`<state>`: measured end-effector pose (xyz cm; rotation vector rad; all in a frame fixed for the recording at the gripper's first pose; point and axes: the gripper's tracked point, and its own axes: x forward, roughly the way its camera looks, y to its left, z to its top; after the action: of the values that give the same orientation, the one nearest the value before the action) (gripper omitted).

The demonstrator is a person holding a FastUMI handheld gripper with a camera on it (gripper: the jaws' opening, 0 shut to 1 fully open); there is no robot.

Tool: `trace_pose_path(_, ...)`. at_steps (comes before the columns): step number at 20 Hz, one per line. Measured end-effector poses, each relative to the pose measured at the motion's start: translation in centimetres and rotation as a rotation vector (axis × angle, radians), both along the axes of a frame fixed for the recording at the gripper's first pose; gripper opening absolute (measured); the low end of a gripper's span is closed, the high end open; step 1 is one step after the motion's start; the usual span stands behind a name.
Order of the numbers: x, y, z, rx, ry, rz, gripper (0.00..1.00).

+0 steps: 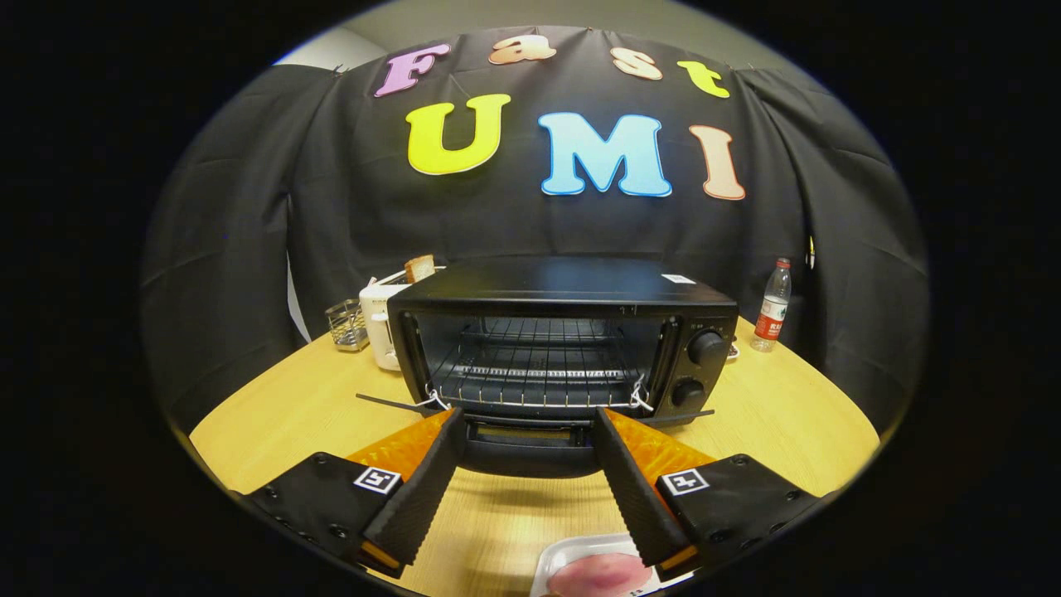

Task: Open the toaster oven, put the food inside, and close the toaster oven door.

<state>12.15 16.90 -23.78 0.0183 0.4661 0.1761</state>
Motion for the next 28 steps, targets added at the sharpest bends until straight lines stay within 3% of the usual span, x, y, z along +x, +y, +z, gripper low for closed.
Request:
trace_pose_path(14, -4.9, -0.3, -4.9, -0.003, 0.211, 0.035, 0.98)
trace_pose_path(22, -11.2, -1.7, -0.8, 0.107, 0.228, 0.104, 0.98)
trace_pose_path(28, -14.2, -7.3, 1.0, 0.161, 0.265, 0.107, 0.98)
